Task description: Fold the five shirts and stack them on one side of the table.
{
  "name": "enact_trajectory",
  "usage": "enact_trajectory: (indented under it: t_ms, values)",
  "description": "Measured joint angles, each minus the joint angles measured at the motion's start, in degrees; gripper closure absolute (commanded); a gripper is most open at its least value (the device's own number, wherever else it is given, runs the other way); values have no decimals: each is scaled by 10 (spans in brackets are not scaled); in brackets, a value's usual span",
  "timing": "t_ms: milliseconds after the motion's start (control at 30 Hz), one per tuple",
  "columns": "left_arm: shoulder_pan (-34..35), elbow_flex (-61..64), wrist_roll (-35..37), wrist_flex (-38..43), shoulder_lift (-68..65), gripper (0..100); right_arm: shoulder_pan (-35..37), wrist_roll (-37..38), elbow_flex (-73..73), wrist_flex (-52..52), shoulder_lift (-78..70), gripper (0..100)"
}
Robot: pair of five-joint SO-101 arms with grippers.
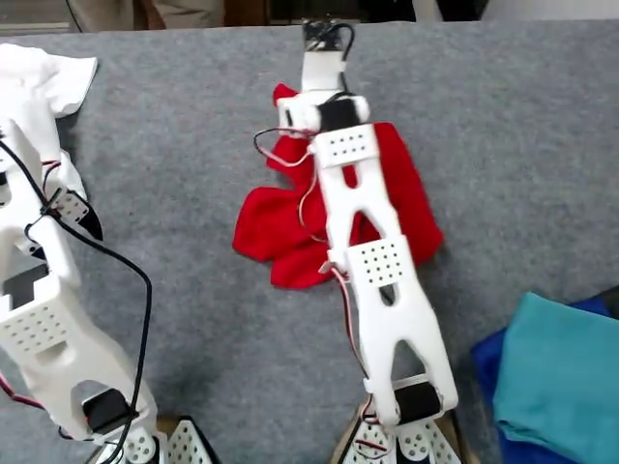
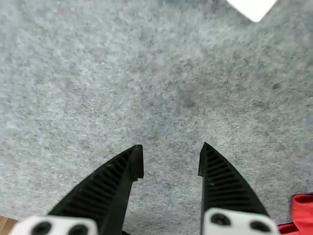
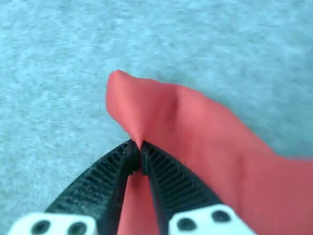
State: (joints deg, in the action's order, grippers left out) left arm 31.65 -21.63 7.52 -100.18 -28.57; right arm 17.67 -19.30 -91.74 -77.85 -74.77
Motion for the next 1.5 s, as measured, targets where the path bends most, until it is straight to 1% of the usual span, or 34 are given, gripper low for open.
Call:
enact_trajectory:
  t_ms: [100,200,367,533,667,800,933,1133,1333,1500]
  values:
    - [-25,16,0,0,0,804,-16,0,0,-15,47,992]
    - [-71,29,0,0,0,801,-32,0,0,-30,98,992]
    - [-178,31,7,0,0,799,-65,0,0,-56,156,992]
    - [-290,31,33,0,0,799,-117,0,0,-84,161,992]
    - [-345,5,47,0,0,799,-163,0,0,-108,161,992]
    - [-370,-41,96,2,0,799,-201,0,0,-123,161,991]
    - [-376,-64,139,39,0,799,-228,0,-4,-125,145,991]
    - [-387,-65,207,87,-5,799,-230,0,-8,-98,85,991]
    - [-396,-98,289,102,-84,799,-230,0,-8,-90,75,991]
    - [-410,-145,306,103,-151,803,-230,0,-8,-88,70,991]
